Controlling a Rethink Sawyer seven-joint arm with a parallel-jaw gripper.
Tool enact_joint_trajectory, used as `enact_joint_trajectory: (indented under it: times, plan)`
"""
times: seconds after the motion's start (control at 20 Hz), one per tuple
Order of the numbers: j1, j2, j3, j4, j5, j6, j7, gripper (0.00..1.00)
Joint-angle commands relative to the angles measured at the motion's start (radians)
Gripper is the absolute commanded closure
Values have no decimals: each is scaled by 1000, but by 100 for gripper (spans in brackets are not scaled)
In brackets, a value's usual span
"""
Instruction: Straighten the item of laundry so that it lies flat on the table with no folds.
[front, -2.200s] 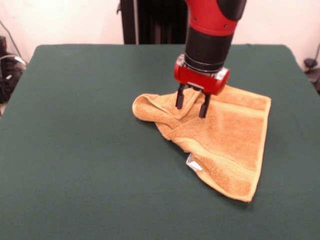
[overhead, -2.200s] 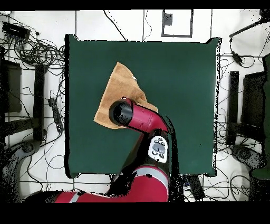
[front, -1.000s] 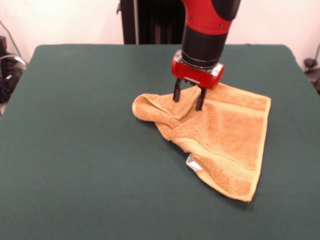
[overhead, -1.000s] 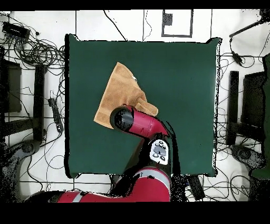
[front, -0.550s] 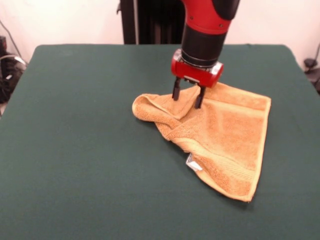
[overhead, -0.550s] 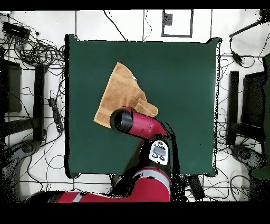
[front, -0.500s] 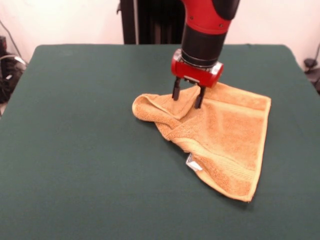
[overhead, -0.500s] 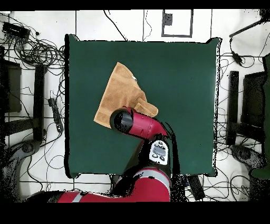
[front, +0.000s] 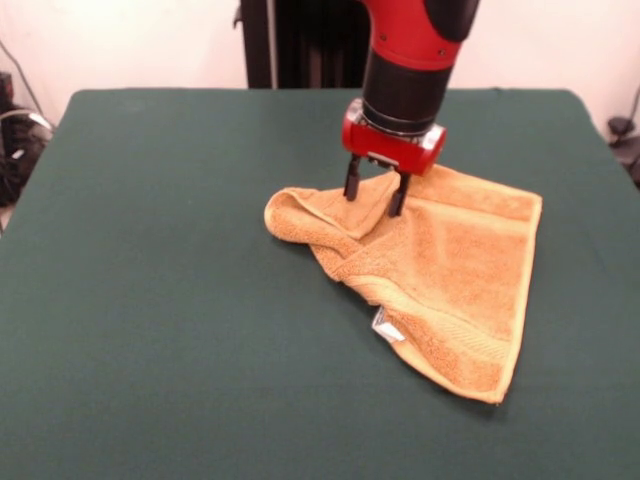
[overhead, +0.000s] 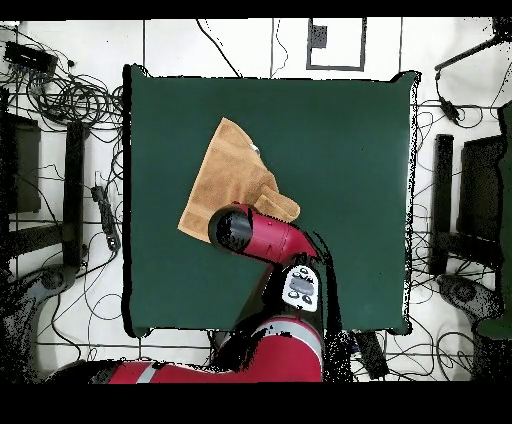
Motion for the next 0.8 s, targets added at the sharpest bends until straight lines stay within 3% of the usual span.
enact_joint_trajectory:
  times: [0.05,0.8]
  plan:
    - [19,70,126,51,-37,-58,123,0]
    - [-12,132,146,12,-59,-91,100,0]
